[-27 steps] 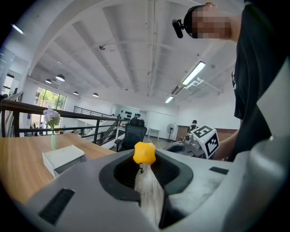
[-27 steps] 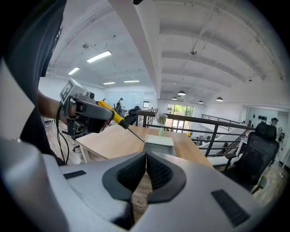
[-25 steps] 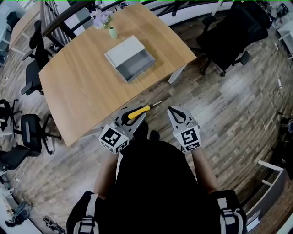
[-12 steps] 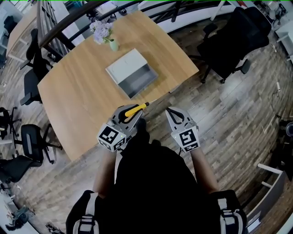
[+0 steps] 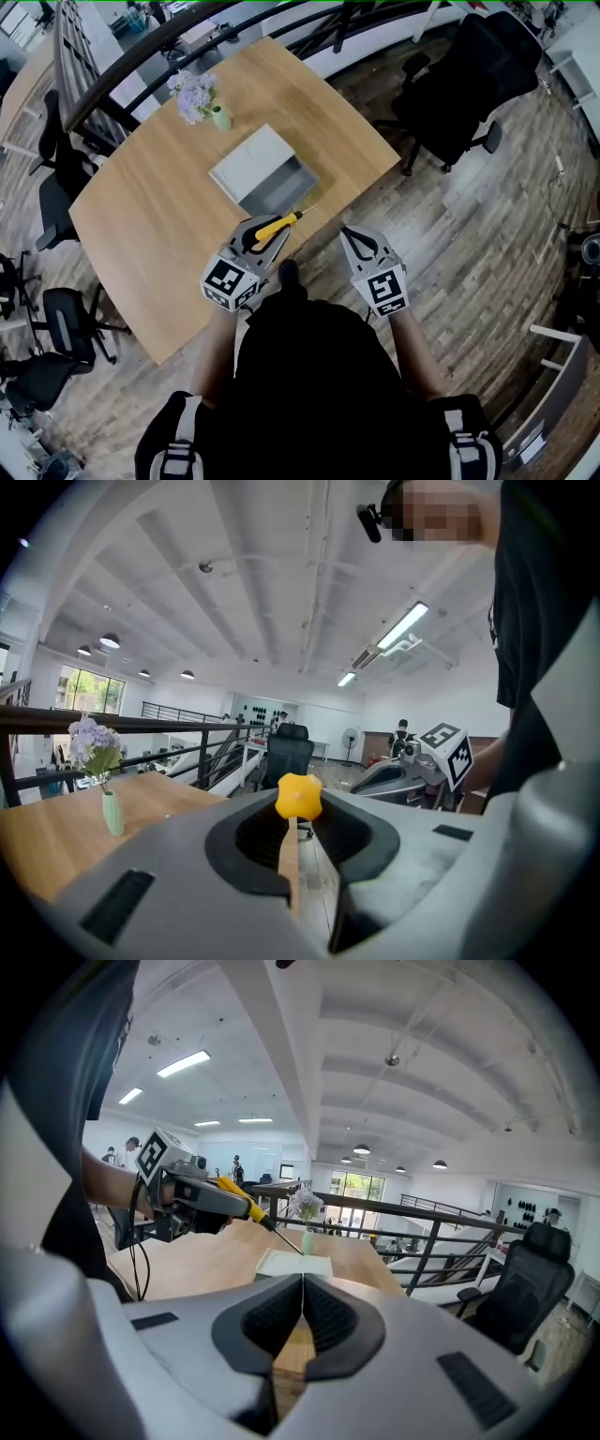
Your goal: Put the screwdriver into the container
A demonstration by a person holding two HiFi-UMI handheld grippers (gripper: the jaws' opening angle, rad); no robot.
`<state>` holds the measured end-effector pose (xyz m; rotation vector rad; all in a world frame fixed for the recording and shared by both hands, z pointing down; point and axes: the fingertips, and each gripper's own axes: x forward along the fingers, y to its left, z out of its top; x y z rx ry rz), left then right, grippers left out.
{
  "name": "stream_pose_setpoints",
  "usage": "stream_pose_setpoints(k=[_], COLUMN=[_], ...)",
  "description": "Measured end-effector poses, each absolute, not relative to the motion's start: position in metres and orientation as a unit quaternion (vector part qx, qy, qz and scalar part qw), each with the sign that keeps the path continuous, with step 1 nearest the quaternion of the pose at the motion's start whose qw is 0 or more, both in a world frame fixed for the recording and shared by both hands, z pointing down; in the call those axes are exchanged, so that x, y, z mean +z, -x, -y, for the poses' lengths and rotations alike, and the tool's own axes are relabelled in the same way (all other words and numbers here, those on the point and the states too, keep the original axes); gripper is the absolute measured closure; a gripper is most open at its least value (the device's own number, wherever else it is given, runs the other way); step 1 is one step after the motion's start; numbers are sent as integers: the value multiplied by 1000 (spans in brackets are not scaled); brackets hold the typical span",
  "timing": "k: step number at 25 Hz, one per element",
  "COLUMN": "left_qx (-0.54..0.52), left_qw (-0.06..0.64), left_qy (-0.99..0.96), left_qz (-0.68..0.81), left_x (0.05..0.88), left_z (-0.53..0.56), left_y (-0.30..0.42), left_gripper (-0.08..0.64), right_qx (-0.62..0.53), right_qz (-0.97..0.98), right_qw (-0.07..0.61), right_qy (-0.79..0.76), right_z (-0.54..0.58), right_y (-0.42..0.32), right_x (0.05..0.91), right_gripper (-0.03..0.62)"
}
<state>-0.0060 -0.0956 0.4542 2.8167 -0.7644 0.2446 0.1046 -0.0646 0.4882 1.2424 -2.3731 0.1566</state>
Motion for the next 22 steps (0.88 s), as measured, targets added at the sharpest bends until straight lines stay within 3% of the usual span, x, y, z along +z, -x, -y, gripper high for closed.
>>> stream_pose_setpoints(k=[22], left_qx=[127], left_qw=[128], left_qy=[-949], left_qz=[260], left_x=[508], left_z=[175], left_y=[53], left_gripper=[468], right_qx=[73], right_qz=[852], right_qw=[248], right_qy=[-456], right_z=[132], right_y=[-66], right_x=[508], right_gripper=[568])
